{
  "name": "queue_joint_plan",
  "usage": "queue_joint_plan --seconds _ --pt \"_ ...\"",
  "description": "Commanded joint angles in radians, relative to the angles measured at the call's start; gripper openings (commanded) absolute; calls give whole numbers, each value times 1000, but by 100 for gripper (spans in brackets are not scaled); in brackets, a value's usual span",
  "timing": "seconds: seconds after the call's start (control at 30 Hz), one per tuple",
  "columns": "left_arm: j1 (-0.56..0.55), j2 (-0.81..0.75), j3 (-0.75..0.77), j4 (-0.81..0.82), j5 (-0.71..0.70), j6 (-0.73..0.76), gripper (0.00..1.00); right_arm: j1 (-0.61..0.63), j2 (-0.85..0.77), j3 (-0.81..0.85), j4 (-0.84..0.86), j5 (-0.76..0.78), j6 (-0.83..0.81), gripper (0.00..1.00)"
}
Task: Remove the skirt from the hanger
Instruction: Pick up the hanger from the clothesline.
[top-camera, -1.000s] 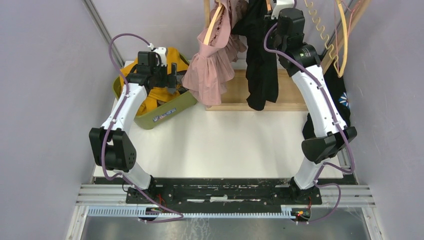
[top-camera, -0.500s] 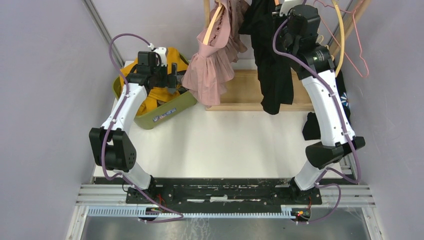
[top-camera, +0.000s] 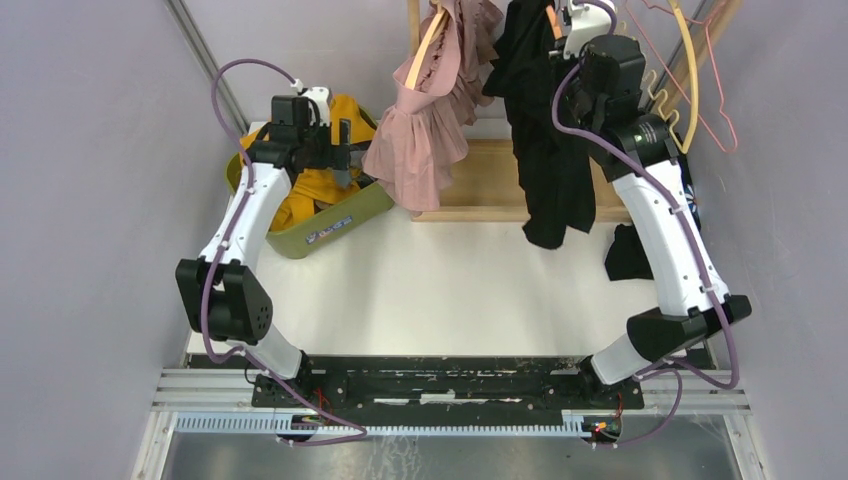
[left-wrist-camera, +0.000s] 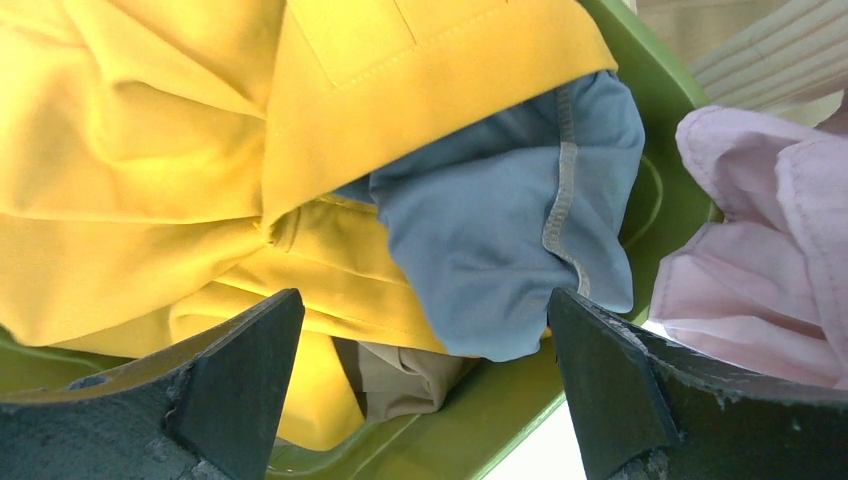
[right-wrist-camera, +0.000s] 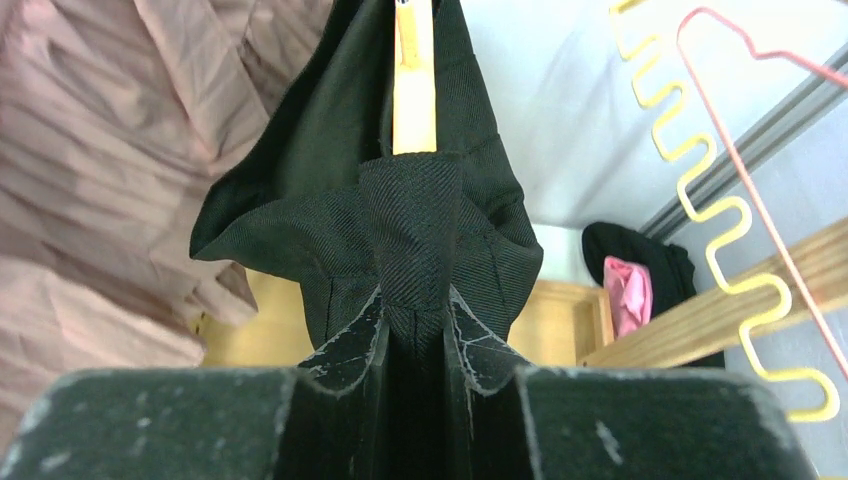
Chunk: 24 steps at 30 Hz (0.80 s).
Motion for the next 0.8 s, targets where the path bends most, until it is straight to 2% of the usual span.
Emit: queue_joint_plan --seconds 0.0,0.1,0.2,0.27,0.4,0.47,0.53,0.63,0.77 --pt "-4 -96 81 -1 -57 38 99 -1 -134 -54 92 -27 24 1" --pt "-4 -139 88 -3 -56 37 99 -1 -186 -116 72 -66 30 1" --pt "-3 -196 102 -1 20 14 99 -1 -239 -165 28 -129 31 1" --pt "-4 -255 91 33 135 -21 99 -1 -280 -192 14 -174 10 1" --pt "-26 -376 34 222 496 -129 99 -1 -356 -241 -15 -235 10 1" --pt "-78 -390 58 262 576 -156 98 -1 -394 -279 -43 -265 39 1" --pt "-162 -372 109 269 613 -160 98 -1 -425 -314 -85 -296 87 1" --pt "-229 -345 164 295 644 -179 100 -1 -468 -350 -149 -311 121 1" --pt "-297 -304 157 364 649 -206 99 -1 -493 -344 -255 -334 129 1"
